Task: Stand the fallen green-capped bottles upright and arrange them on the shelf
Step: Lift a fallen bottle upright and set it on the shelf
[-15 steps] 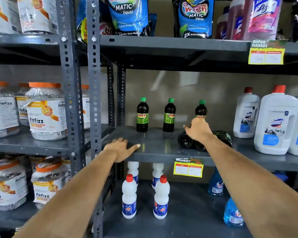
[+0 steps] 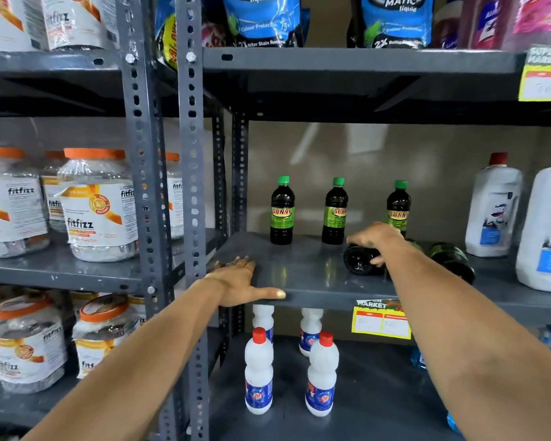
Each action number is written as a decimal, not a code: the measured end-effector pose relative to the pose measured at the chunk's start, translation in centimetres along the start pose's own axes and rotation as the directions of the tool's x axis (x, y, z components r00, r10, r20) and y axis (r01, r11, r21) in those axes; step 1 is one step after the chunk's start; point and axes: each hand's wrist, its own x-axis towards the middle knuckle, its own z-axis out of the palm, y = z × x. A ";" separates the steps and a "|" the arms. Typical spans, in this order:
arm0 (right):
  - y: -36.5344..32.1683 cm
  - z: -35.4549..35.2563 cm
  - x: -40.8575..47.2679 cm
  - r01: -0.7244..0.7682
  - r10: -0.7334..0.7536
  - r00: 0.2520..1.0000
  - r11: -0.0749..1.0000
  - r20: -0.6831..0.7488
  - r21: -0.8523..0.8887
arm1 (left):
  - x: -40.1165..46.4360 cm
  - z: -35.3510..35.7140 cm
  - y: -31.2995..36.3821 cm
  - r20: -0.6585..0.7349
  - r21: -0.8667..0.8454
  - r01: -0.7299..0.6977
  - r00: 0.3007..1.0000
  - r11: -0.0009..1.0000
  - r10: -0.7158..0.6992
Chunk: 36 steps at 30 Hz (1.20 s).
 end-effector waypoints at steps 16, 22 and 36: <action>0.0 7.3 -3.8 0.359 -0.198 0.902 0.837 -0.384 0.413 | -0.2 0.5 0.3 -0.117 0.006 -0.022 0.993 1.000 0.022; -2.0 8.0 -4.2 0.406 -0.349 0.914 0.792 -0.208 0.456 | -0.2 0.5 0.2 -0.112 0.010 -0.029 0.993 1.000 0.030; -4.3 10.5 -3.2 0.444 -0.453 0.881 0.686 -0.140 0.577 | 0.1 0.7 0.1 -0.120 -0.018 -0.019 0.993 1.000 0.016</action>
